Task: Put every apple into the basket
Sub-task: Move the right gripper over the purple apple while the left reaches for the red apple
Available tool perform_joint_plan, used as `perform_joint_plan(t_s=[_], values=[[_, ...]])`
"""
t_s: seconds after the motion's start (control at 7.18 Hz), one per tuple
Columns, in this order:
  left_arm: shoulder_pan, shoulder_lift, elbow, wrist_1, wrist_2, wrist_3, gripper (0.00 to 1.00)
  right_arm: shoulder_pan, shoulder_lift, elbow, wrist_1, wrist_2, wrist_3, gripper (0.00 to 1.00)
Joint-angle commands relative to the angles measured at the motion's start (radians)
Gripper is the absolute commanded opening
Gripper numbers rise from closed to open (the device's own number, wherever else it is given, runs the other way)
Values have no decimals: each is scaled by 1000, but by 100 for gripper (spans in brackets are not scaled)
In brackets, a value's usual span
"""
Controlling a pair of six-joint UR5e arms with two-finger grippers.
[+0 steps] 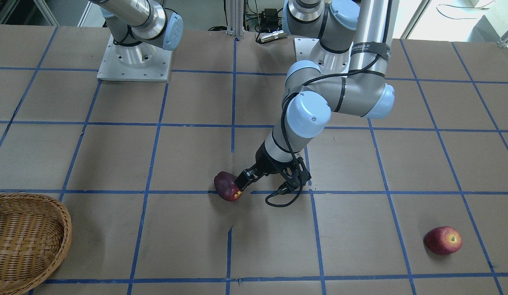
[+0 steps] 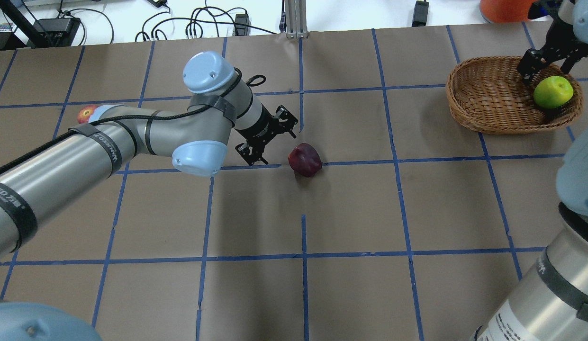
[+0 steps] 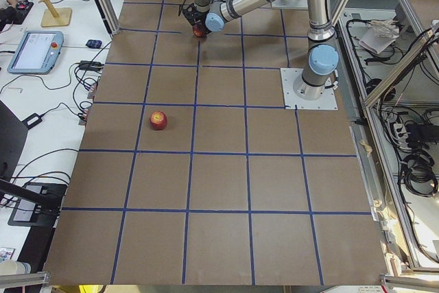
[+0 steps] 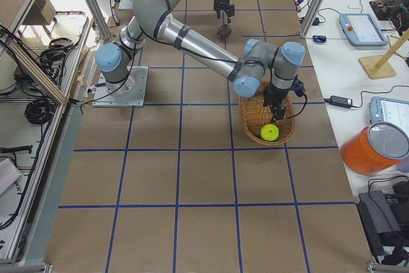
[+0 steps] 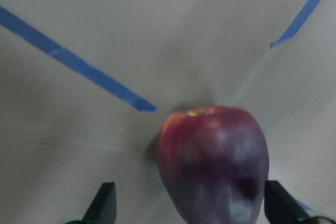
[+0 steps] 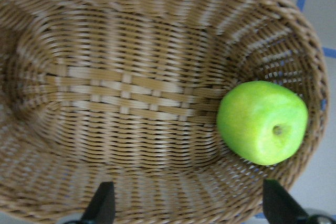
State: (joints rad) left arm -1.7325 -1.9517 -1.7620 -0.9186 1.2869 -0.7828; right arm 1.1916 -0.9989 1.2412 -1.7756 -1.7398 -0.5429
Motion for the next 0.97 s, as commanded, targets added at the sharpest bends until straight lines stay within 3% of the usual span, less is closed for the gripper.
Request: perform_joint_plan(t_s=[0.0, 0.14, 0.42, 0.56, 0.84], values=[[144, 27, 167, -291, 93, 390, 100, 110, -90, 4, 236, 189, 248, 100], [224, 7, 232, -356, 161, 615, 100, 196, -101, 14, 293, 234, 335, 100], [434, -42, 262, -349, 208, 1043, 100, 433, -93, 47, 265, 250, 544, 100], [505, -118, 301, -213, 256, 1194, 100, 518, -86, 78, 178, 252, 555, 100], [573, -246, 428, -197, 275, 1342, 100, 615, -83, 165, 35, 351, 555, 100]])
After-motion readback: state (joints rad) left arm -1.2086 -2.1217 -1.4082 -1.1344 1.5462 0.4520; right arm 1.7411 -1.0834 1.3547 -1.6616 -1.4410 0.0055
